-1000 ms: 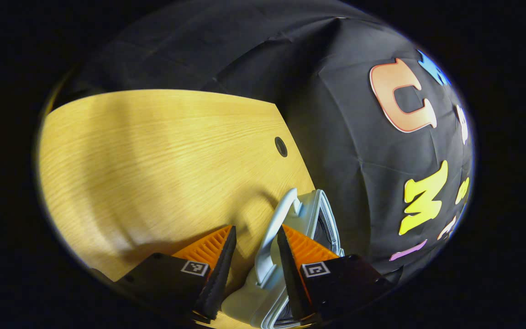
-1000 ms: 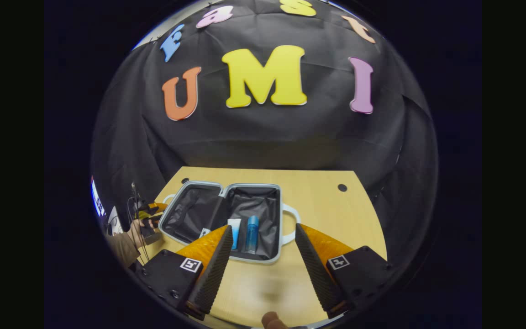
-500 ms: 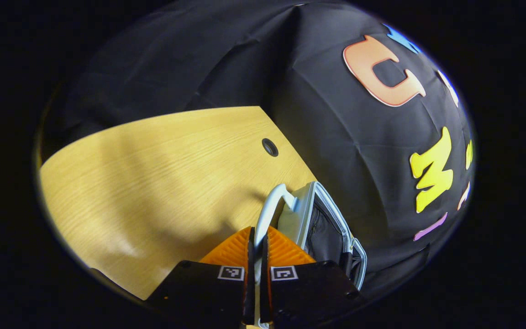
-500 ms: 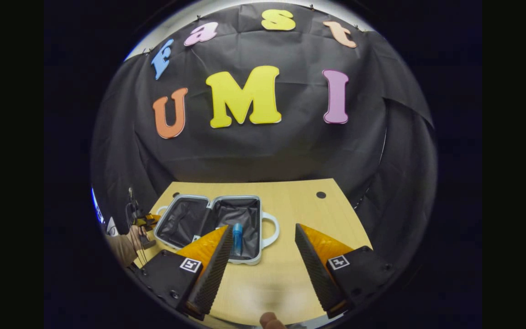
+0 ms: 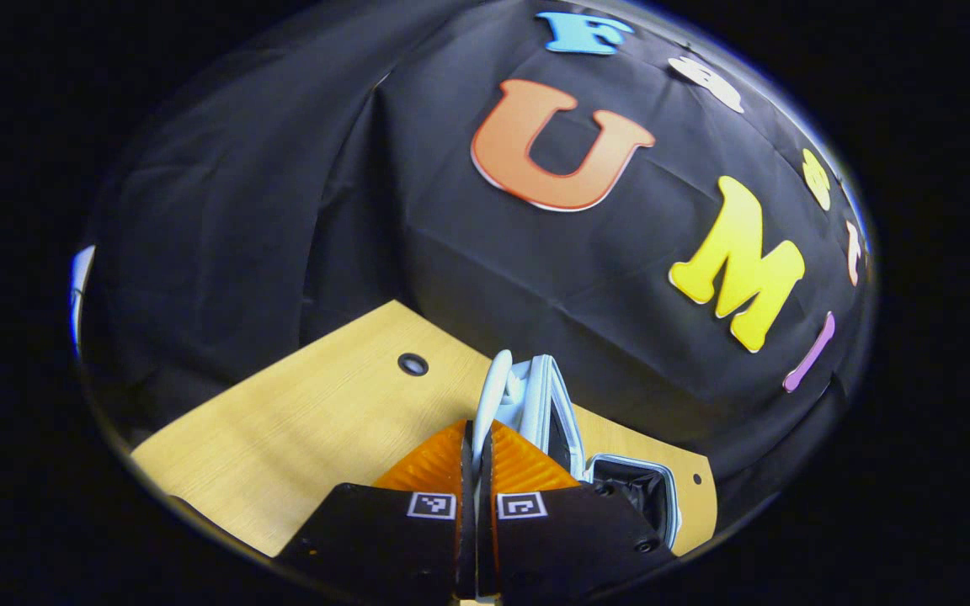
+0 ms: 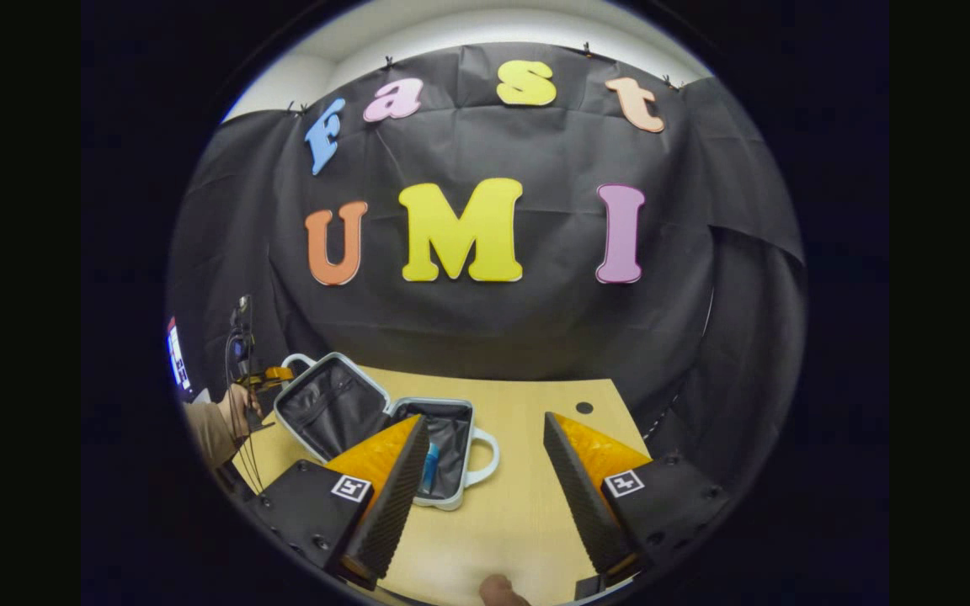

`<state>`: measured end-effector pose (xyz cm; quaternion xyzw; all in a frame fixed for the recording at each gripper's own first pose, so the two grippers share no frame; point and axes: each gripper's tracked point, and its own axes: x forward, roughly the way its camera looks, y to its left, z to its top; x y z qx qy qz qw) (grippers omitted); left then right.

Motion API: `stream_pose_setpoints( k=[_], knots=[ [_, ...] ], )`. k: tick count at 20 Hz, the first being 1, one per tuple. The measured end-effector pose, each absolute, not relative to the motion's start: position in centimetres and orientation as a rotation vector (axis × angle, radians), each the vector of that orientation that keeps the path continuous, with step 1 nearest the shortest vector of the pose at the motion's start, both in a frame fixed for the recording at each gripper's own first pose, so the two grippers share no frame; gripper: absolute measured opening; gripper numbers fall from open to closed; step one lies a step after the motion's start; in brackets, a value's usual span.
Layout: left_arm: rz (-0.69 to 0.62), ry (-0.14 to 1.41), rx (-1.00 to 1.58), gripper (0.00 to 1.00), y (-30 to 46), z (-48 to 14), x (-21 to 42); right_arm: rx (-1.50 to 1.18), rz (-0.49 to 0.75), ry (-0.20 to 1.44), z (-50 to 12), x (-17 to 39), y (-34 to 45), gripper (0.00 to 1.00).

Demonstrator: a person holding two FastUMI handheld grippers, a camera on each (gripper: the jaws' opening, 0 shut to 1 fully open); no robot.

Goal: First open the suitcase, pack the skin care products into it, and then close the suitcase.

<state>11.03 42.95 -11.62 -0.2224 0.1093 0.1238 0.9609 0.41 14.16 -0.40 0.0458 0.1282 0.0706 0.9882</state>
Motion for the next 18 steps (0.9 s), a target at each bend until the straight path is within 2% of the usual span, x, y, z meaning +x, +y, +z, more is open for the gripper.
stream_pose_setpoints(
  k=[3,6,9,14,18],
  knots=[
    [0.273,0.189,-0.310,0.04,38.8,-7.9,10.7,0.124,0.133,0.223,0.5,0.3,11.2,0.82],
    [0.300,0.171,-0.130,0.04,34.4,-5.3,10.6,0.116,0.066,0.162,1.7,0.9,6.8,0.81],
    [0.275,0.138,-0.002,0.04,28.7,-3.6,11.1,0.145,0.048,0.139,2.1,0.7,4.3,0.81],
    [0.223,0.130,0.125,0.04,19.9,-3.5,11.7,0.152,0.055,0.161,0.7,0.4,1.4,0.81],
    [0.185,0.178,0.210,0.05,13.6,-6.0,12.7,0.154,0.052,0.177,-0.5,-0.1,-1.0,0.81]
  ],
)
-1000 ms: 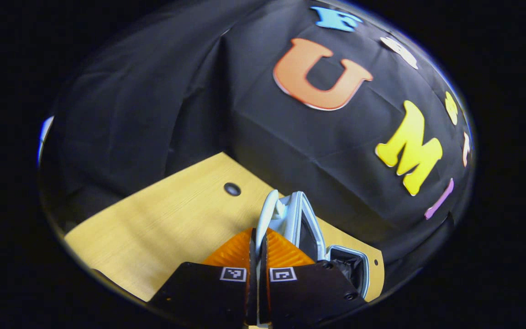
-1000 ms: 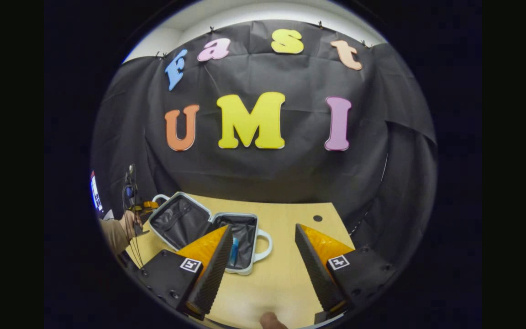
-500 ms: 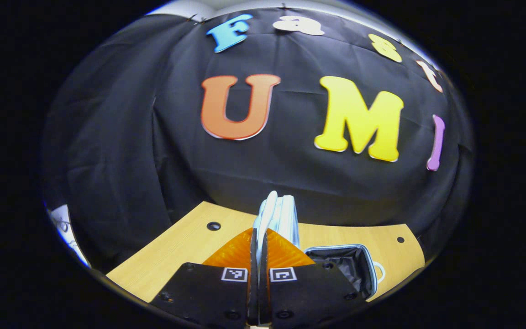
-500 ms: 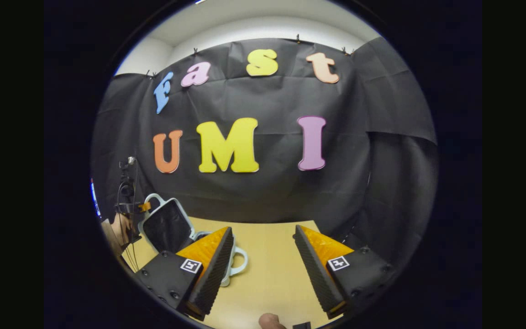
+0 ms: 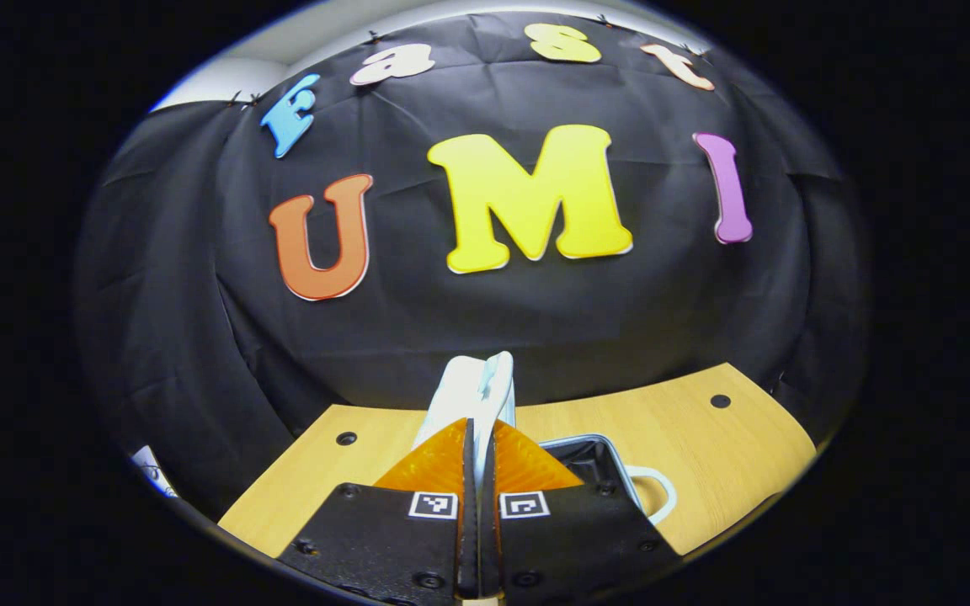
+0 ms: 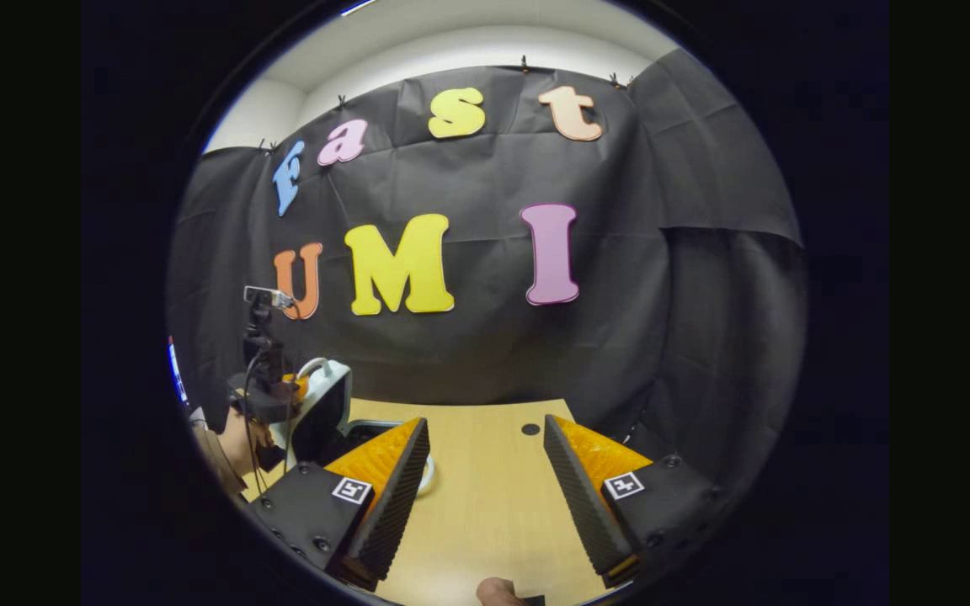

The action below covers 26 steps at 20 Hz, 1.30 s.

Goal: First open the suitcase, pack the skin care products into it, and then close the suitcase.

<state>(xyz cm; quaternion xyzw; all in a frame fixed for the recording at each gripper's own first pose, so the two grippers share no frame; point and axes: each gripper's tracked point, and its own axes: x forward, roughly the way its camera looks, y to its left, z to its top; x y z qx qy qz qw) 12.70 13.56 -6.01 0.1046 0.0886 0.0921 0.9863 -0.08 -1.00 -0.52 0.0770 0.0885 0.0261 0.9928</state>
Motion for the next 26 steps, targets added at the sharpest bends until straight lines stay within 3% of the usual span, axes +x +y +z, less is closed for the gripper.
stream_pose_setpoints(
  k=[7,13,20,23,26],
  knots=[
    [0.079,0.319,0.342,0.05,3.7,-15.1,14.2,0.156,0.024,0.234,-3.7,-0.6,-5.4,0.81],
    [0.079,0.419,0.407,0.05,1.3,-21.6,15.7,0.128,0.010,0.321,-7.8,-0.7,-8.9,0.81],
    [0.117,0.500,0.485,0.09,0.3,-24.5,16.1,0.129,0.020,0.359,-9.7,0.0,-11.3,0.81],
    [0.060,0.532,0.450,0.19,-0.5,-25.3,16.1,0.133,0.024,0.353,-9.3,0.7,-11.4,0.81],
    [0.033,0.538,0.393,0.35,-0.8,-24.5,15.8,0.132,0.025,0.326,-7.9,1.1,-11.2,0.81]
  ],
)
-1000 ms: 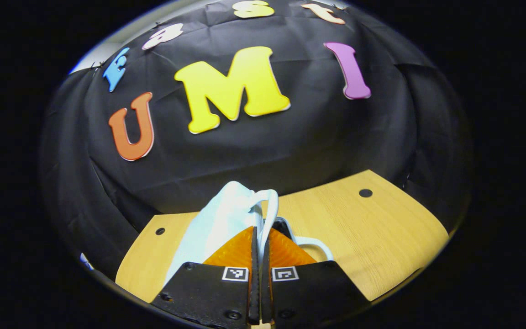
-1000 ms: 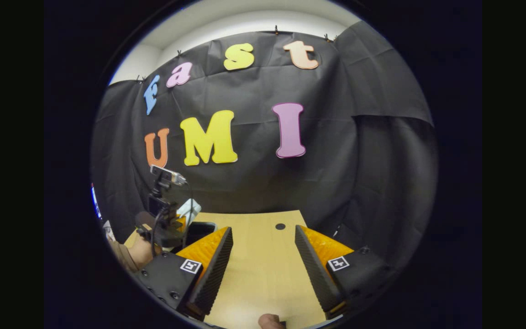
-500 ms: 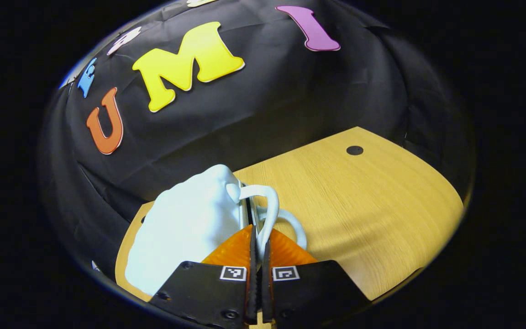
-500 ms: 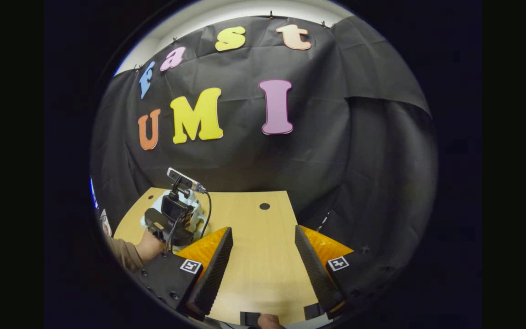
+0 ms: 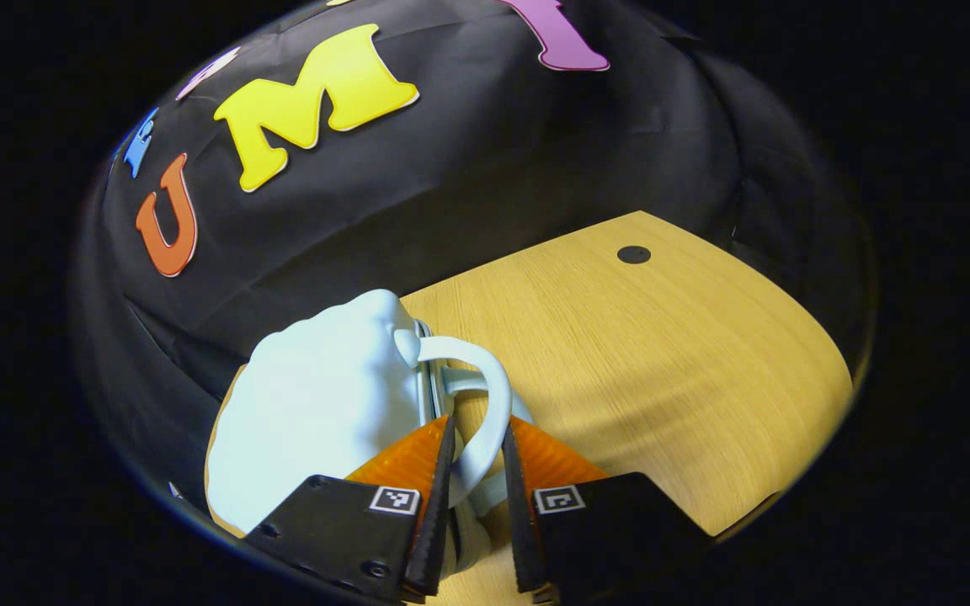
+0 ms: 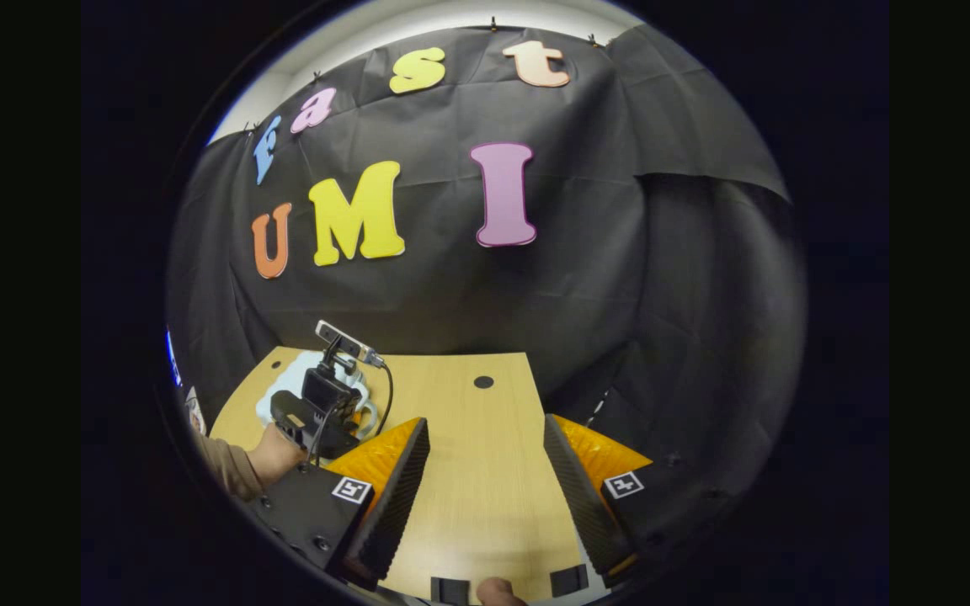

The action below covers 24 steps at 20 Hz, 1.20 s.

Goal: First open the suitcase, pack the skin care products into it, and then close the suitcase.

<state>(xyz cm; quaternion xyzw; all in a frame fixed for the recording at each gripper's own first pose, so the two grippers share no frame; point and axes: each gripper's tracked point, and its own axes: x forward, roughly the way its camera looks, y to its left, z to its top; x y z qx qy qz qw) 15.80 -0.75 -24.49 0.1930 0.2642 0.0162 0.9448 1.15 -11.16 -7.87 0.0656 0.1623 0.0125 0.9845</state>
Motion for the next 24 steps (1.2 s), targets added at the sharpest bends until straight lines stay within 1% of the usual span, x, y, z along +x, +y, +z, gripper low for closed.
stream_pose_setpoints(
  k=[1,2,3,4,5,6,7,8,9,11,14,15,17,20,21,22,24],
  knots=[
    [0.024,0.521,0.367,0.38,-1.2,-23.7,15.5,0.129,0.025,0.311,-7.2,1.3,-11.1,0.82],
    [0.021,0.481,0.350,0.45,-1.4,-22.1,15.5,0.130,0.027,0.295,-6.5,1.4,-10.8,0.82],
    [0.021,0.442,0.337,0.46,-1.2,-19.9,15.5,0.131,0.023,0.277,-5.7,1.5,-10.5,0.81],
    [0.022,0.404,0.322,0.58,-1.0,-17.6,15.0,0.133,0.019,0.261,-5.1,1.7,-10.1,0.81],
    [0.020,0.357,0.298,0.57,-0.8,-15.2,14.4,0.137,0.017,0.245,-4.5,1.9,-9.5,0.82],
    [0.016,0.305,0.273,0.72,-0.5,-12.7,13.8,0.143,0.010,0.231,-4.0,2.1,-8.8,0.82],
    [0.007,0.253,0.249,0.81,-0.2,-9.9,12.8,0.148,0.004,0.221,-3.4,2.3,-8.0,0.82],
    [0.015,0.205,0.239,0.96,0.7,-7.5,11.5,0.153,-0.003,0.218,-3.1,2.5,-7.0,0.82],
    [0.025,0.160,0.236,0.98,1.9,-5.2,10.1,0.159,-0.005,0.211,-2.6,2.5,-5.9,0.82],
    [0.033,0.088,0.221,0.98,3.9,-1.7,7.0,0.168,0.009,0.197,-1.7,2.7,-3.2,0.81],
    [0.062,0.030,0.147,0.98,7.2,0.9,2.4,0.160,0.029,0.172,-1.0,2.8,1.2,0.81],
    [0.075,0.019,0.123,0.98,8.2,1.4,0.9,0.154,0.038,0.158,-0.8,2.7,2.9,0.80],
    [0.090,0.028,0.094,0.99,10.3,1.3,-1.7,0.137,0.052,0.164,-1.1,2.6,5.9,0.82],
    [0.095,0.063,0.077,0.99,12.6,-0.5,-4.8,0.097,0.121,0.183,-1.0,1.4,11.2,0.82],
    [0.090,0.069,0.073,0.99,13.1,-0.9,-5.5,0.078,0.139,0.173,-0.5,1.0,12.7,0.80],
    [0.091,0.077,0.071,0.99,13.8,-1.4,-6.1,0.062,0.161,0.161,0.0,0.5,14.3,0.82],
    [0.101,0.084,0.045,0.99,15.3,-2.0,-6.6,0.024,0.186,0.141,0.5,-0.1,16.6,0.81]
  ],
)
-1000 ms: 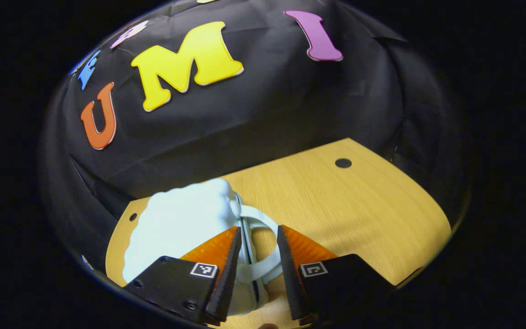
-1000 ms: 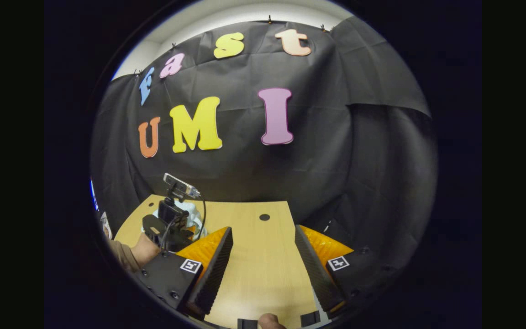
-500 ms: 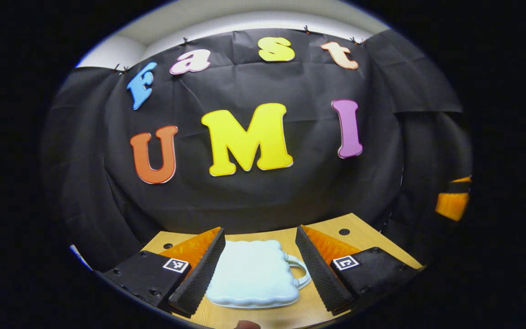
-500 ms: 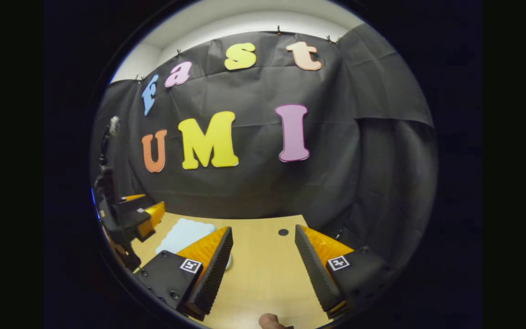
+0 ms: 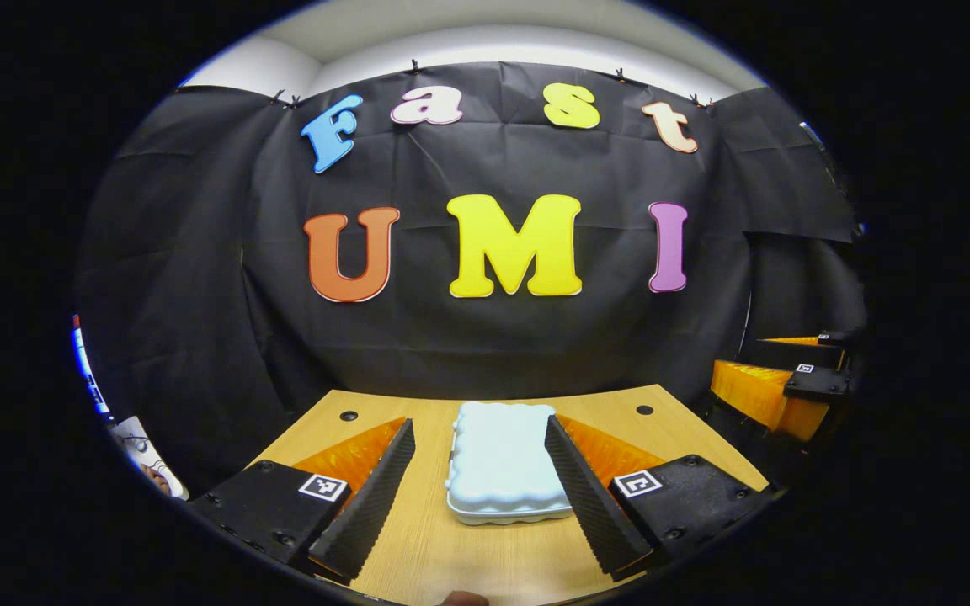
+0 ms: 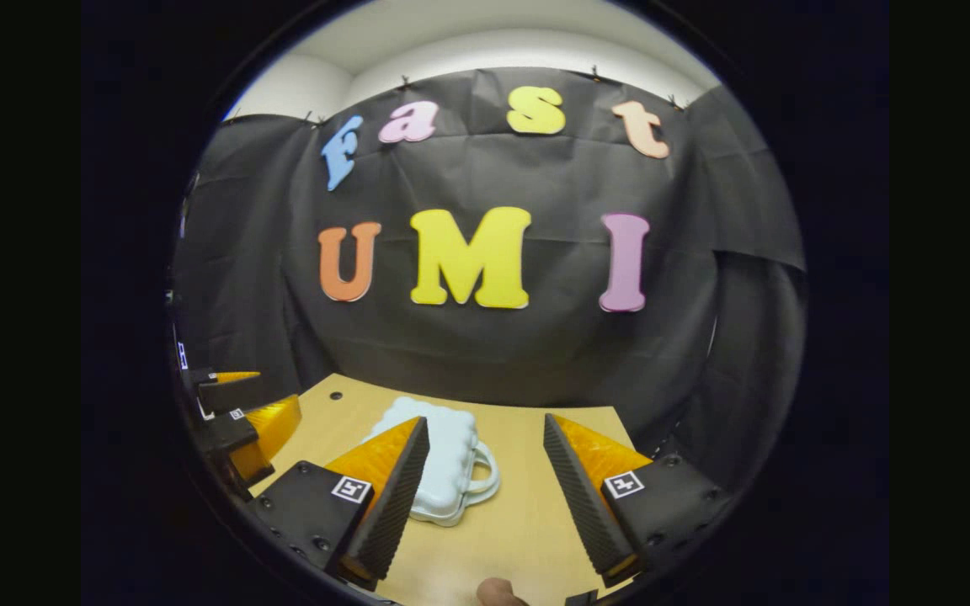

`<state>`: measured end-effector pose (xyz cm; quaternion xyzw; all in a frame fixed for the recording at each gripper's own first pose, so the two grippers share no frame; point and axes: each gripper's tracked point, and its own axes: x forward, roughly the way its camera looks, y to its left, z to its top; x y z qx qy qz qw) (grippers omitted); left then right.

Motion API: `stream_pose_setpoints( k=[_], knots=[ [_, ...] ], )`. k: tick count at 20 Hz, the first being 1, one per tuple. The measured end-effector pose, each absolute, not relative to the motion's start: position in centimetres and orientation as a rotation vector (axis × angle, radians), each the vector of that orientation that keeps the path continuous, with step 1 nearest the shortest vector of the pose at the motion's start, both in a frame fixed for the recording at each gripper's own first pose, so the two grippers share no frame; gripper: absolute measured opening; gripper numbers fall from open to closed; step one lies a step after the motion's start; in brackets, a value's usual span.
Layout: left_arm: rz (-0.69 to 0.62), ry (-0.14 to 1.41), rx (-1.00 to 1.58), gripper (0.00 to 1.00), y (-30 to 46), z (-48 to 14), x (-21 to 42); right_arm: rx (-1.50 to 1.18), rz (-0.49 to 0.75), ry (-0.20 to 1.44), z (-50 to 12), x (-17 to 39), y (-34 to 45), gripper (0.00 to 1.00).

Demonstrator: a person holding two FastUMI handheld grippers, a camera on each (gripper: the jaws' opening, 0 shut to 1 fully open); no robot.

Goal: First open the suitcase, pack the skin care products into it, and then close the suitcase.

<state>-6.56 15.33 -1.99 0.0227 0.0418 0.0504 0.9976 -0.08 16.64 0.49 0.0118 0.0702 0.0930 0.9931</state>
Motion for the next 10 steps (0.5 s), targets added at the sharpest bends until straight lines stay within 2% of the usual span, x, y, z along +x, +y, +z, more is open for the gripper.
stream_pose_setpoints(
  k=[4,10],
  knots=[
    [0.096,0.128,-0.008,0.99,17.5,-3.8,-7.6,0.023,0.199,0.136,0.2,-1.7,20.1,0.81],
    [0.073,0.099,0.017,0.99,19.2,-3.6,-8.3,-0.006,0.238,0.152,-0.7,-3.5,23.6,0.81]
  ],
)
